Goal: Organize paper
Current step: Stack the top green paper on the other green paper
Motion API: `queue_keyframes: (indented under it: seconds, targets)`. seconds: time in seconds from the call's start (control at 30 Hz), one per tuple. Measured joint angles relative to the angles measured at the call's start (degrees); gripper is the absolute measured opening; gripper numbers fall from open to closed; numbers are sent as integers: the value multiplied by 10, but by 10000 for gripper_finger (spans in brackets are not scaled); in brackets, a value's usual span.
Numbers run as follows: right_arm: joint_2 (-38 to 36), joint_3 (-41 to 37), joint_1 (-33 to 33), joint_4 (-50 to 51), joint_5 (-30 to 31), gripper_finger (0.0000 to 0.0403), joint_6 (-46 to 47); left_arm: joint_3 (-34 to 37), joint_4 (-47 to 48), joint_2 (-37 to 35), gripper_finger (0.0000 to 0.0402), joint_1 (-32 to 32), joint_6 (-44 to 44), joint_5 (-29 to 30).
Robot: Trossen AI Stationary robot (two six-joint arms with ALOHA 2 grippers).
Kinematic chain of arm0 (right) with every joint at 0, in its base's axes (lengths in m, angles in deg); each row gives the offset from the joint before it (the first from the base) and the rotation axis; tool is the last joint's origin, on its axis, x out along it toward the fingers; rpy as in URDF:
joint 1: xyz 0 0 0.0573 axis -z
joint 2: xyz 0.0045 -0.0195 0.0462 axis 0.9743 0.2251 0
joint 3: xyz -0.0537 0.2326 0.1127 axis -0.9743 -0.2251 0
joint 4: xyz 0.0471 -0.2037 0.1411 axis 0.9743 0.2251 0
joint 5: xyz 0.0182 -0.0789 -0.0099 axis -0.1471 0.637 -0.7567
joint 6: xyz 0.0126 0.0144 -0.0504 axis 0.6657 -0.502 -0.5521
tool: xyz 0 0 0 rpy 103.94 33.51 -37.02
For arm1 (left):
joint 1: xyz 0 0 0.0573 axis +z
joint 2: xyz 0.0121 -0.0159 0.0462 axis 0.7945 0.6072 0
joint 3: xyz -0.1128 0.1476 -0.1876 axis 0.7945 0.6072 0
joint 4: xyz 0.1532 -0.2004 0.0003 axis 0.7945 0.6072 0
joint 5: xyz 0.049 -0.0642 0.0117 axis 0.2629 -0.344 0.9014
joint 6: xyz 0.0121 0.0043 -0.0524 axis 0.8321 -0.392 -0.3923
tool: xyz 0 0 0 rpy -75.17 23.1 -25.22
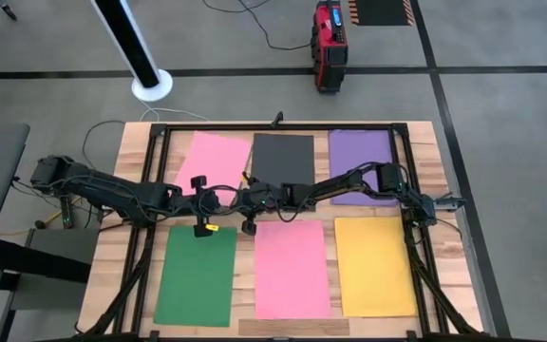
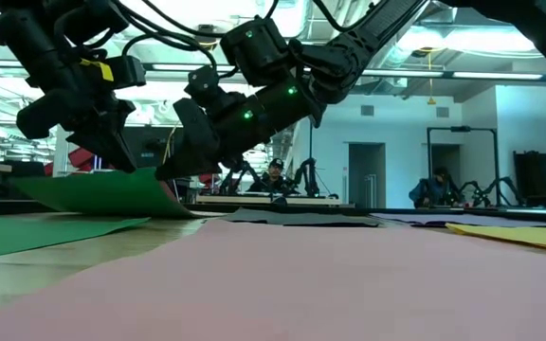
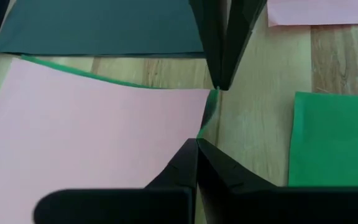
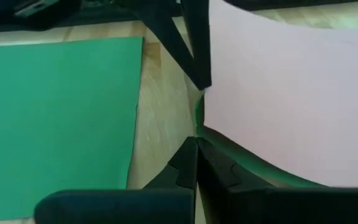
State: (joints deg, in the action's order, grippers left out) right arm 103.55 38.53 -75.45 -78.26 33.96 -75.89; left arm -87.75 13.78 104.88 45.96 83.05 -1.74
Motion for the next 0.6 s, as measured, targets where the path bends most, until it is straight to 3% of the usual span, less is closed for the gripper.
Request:
queue_keyframes:
  seconds: [0.33,0.6]
  targets:
    - [0,0,0,-11,30,4,-22,0,-1,0,0,0,-3,-6]
    - [0,0,-5,-13,68,55,-83,0,-1,0,0,0,-1,-6]
